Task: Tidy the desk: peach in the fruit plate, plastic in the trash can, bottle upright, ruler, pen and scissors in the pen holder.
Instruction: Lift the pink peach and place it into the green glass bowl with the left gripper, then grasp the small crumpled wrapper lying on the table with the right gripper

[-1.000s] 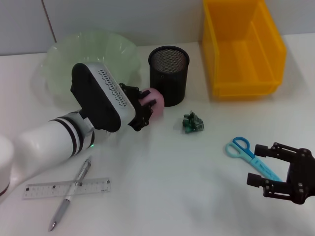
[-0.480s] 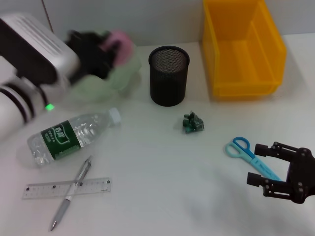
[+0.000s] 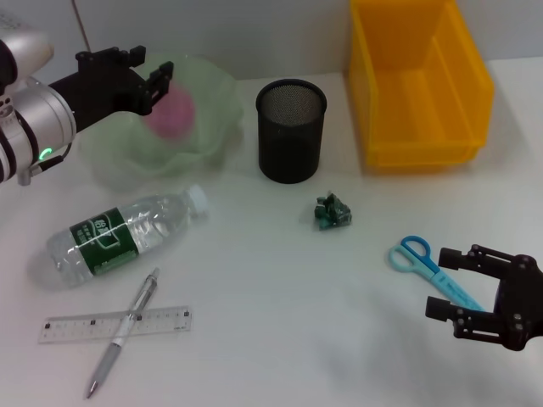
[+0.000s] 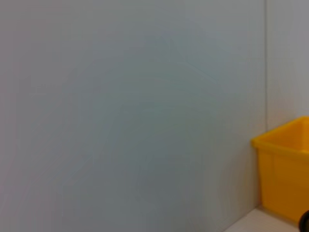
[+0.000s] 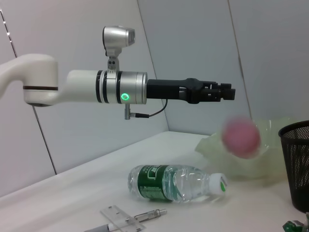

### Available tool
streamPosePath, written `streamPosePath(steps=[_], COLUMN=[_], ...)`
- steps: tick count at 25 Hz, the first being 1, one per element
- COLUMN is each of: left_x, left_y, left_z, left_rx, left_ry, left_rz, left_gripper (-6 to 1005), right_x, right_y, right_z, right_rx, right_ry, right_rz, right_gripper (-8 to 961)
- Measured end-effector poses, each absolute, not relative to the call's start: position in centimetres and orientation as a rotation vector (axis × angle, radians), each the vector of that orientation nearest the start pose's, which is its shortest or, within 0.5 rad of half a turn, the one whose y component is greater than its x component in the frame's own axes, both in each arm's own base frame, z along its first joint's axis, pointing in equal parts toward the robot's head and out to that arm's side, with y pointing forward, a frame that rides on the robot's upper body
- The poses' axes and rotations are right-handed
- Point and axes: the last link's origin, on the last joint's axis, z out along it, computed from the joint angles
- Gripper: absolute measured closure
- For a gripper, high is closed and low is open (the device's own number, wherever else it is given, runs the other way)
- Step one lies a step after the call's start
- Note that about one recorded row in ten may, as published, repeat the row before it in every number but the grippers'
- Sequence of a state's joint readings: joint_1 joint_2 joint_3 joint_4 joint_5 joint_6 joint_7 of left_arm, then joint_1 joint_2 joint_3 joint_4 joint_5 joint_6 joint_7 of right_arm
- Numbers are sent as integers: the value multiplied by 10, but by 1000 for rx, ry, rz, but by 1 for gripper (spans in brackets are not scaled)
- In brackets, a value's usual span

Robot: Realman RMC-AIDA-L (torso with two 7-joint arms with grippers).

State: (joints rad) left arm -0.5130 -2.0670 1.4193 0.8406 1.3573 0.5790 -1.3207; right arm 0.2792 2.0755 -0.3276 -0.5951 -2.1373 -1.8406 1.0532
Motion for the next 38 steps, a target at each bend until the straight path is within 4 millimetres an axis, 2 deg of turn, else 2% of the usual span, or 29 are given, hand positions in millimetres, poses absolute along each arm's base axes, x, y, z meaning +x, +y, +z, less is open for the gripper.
streamPosePath(steps=[1,7,9,10,11,12,13,14,15,16,17,18,19,20,21,22,23,24,25,26,27,28,29,31,33,38], left_x=[-209,-207,-207,-207,-205,-205,-202,-202,-204,-210,-210,-210,-210,-210,-219,-219,-246,-246,-251,-251,-260,-263,-263,-272,-273,-273], left_y=[423,420,415,415,407,407,395,395,360,346,346,346,346,346,330,330,291,291,283,283,272,269,269,263,262,261], left_z=[-13,-15,-17,-17,-18,-18,-18,-18,-23,-26,-26,-26,-26,-26,-32,-32,-46,-46,-49,-49,-52,-53,-53,-53,-52,-53], left_rx=[-2216,-2243,-2276,-2276,-2324,-2324,-2398,-2398,-2580,-2635,-2635,-2635,-2635,-2635,-2688,-2688,-2744,-2744,-2753,-2753,-2759,-2754,-2754,-2736,-2732,-2733], left_ry=[-426,-413,-406,-406,-392,-392,-364,-364,-280,-256,-256,-256,-256,-256,-227,-227,-178,-178,-180,-180,-209,-222,-222,-227,-226,-235], left_rz=[-483,-497,-520,-520,-560,-560,-623,-623,-740,-759,-759,-759,-759,-759,-775,-775,-794,-794,-802,-802,-809,-805,-805,-795,-798,-799], left_gripper=[670,355,250,241,231,222,213,204,195,185,176,167,158,148,139,141,142,144,145,145,145,144,144,144,145,145], right_x=[334,332,329,329,327,325,322,314,314,304,304,296,281,281,275,266,258,240,240,229,220,212,197,193,178,174], right_y=[223,226,234,234,237,241,244,252,252,262,262,270,287,287,294,303,311,327,327,335,342,348,361,366,381,388], right_z=[24,25,36,36,42,51,58,73,73,85,85,91,98,98,98,98,97,93,93,88,83,78,67,62,44,28], right_rx=[-2557,-2554,-2498,-2498,-2471,-2446,-2434,-2434,-2434,-2455,-2455,-2474,-2514,-2514,-2530,-2549,-2560,-2580,-2580,-2599,-2609,-2618,-2624,-2618,-2605,-2588], right_ry=[609,606,667,667,699,724,738,743,743,754,754,772,819,819,858,890,920,964,964,980,998,1008,1042,1055,1071,1061], right_rz=[868,875,928,928,956,981,996,1003,1003,976,976,945,863,863,817,753,698,556,556,461,382,314,175,121,-26,-111], right_gripper=[163,163,163,163,164,164,164,164,164,164,164,163,163,163,163,163,163,164,165,167,168,169,169,169,169,169])
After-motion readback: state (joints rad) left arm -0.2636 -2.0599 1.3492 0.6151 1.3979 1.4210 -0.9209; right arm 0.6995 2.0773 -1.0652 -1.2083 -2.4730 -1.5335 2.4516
